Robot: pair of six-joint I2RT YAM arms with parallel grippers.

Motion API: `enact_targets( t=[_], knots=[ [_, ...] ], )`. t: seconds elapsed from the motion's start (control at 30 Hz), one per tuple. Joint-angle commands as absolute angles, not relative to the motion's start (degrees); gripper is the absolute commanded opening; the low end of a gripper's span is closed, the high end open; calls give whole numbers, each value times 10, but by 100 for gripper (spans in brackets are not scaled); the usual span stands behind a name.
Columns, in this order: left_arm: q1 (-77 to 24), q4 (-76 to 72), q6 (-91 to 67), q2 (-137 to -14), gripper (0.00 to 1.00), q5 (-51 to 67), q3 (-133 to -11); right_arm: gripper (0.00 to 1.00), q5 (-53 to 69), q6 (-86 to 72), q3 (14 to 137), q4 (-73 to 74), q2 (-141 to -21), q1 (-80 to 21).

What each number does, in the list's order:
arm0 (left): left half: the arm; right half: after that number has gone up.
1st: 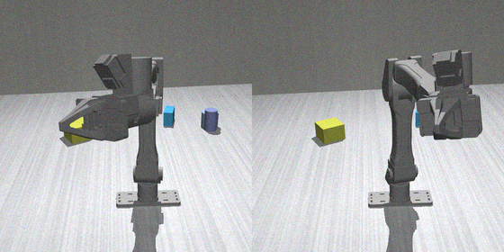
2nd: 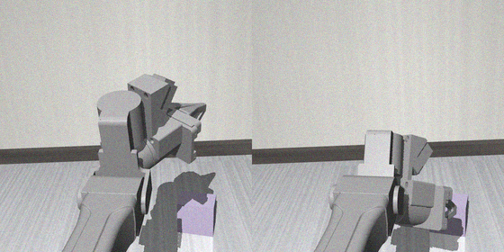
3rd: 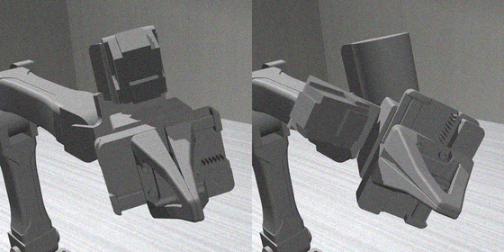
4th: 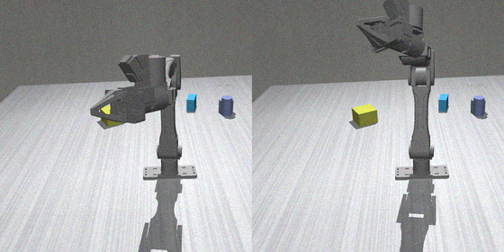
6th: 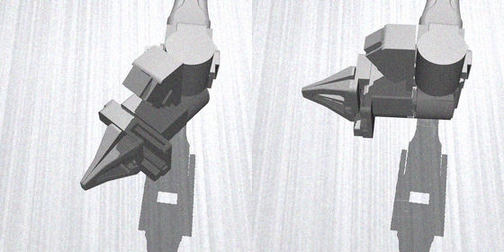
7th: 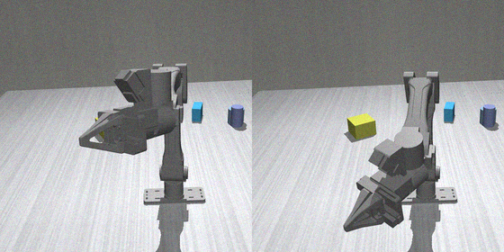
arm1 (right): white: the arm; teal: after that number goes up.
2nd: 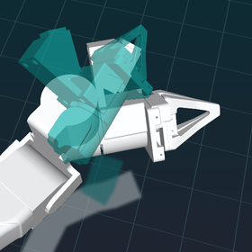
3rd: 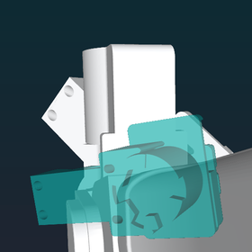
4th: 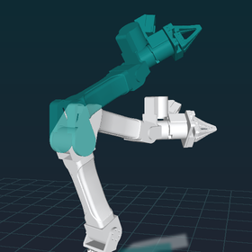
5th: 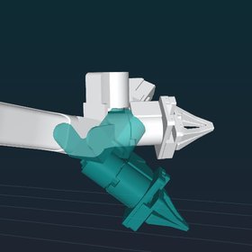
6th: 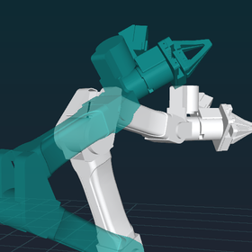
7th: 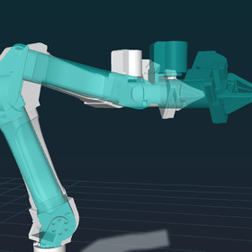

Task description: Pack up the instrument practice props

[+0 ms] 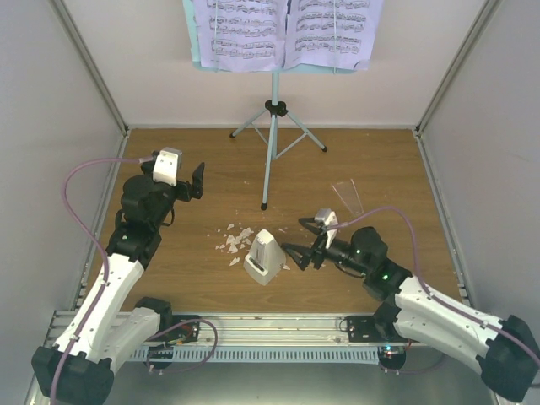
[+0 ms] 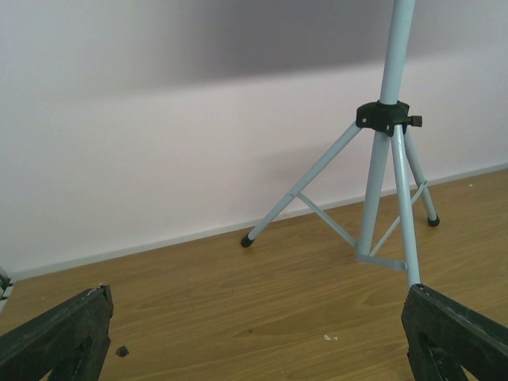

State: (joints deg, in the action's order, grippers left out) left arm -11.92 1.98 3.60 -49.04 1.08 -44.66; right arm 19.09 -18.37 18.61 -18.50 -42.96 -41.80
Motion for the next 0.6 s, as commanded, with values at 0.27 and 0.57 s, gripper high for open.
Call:
enact_targets(
  t=[0.27, 0.57],
  knots=[
    [-124, -13, 44, -505, 99, -12, -438, 100, -33, -83, 229, -278, -562, -619],
    [-125, -14, 42, -513, 99, -9, -439, 100, -90, -71, 249, -307, -641, -652]
  ],
)
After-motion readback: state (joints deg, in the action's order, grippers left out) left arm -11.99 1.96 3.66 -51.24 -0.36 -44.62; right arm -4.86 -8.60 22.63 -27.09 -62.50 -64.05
